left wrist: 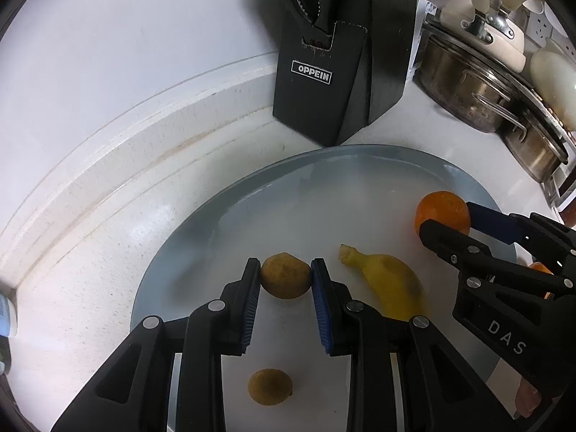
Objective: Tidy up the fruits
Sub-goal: 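Open the left tool onto the plate while the right tool lowers and releases the orange, then withdraw both open tools from the plate toward the remaining fruits, then grasp a yellow banana with the right tool while the left tool grasps a small brown fruit, then carry the banana in the right tool while the left tool carries the brown fruit over the plate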
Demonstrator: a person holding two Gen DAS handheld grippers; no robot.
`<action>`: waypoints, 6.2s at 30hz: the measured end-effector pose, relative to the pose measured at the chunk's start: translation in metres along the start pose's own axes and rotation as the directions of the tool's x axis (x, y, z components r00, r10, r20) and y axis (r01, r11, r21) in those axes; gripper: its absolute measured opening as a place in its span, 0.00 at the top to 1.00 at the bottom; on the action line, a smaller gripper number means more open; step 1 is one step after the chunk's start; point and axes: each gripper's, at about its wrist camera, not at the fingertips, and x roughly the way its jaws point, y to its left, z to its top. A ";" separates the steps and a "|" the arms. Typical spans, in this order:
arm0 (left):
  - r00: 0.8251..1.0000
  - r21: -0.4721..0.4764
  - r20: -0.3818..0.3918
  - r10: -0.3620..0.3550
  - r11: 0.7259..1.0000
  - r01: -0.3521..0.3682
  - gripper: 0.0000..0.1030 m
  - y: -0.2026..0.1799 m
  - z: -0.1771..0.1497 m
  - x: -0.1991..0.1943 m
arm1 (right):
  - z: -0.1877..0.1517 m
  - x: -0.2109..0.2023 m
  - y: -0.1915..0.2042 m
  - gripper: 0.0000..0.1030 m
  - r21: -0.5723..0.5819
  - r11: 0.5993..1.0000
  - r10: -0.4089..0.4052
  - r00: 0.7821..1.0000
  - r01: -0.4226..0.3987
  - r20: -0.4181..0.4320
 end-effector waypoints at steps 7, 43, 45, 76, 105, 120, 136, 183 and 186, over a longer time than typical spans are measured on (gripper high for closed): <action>1.000 -0.005 0.014 0.002 1.000 -0.002 0.54 0.001 0.001 -0.005 | 0.000 -0.002 0.001 0.48 0.012 1.000 0.008 1.000 -0.008 0.001; 0.945 0.073 0.325 0.025 0.996 -0.052 0.04 -0.077 -0.011 -0.151 | -0.051 -0.166 -0.061 0.37 0.147 0.976 -0.195 0.944 0.160 0.265; 0.940 0.081 0.341 0.020 0.995 -0.051 0.03 -0.085 -0.012 -0.157 | -0.055 -0.173 -0.068 0.37 0.162 0.973 -0.204 0.941 0.164 0.270; 0.885 0.253 0.452 -0.116 0.967 -0.002 0.00 -0.199 -0.051 -0.211 | -0.133 -0.262 -0.162 0.29 0.341 0.882 -0.429 0.856 0.326 0.289; 0.914 0.308 0.384 -0.130 0.951 0.006 0.03 -0.233 -0.113 -0.170 | -0.207 -0.239 -0.194 0.29 0.369 0.846 -0.469 0.866 0.384 0.174; 0.963 0.330 0.242 -0.120 0.943 0.034 0.17 -0.246 -0.114 -0.120 | -0.214 -0.201 -0.217 0.29 0.373 0.838 -0.456 0.886 0.397 0.082; 0.986 0.303 0.105 -0.126 0.949 0.089 0.39 -0.251 -0.096 -0.069 | -0.204 -0.162 -0.241 0.29 0.385 0.835 -0.432 0.902 0.394 0.014; 0.961 0.258 0.183 -0.205 0.954 0.154 0.76 -0.229 -0.081 -0.113 | -0.190 -0.190 -0.200 0.69 0.328 0.900 -0.335 0.938 0.289 0.092; 0.957 0.243 0.208 -0.203 0.958 0.150 0.76 -0.220 -0.081 -0.124 | -0.183 -0.200 -0.190 0.69 0.308 0.910 -0.328 0.936 0.278 0.125</action>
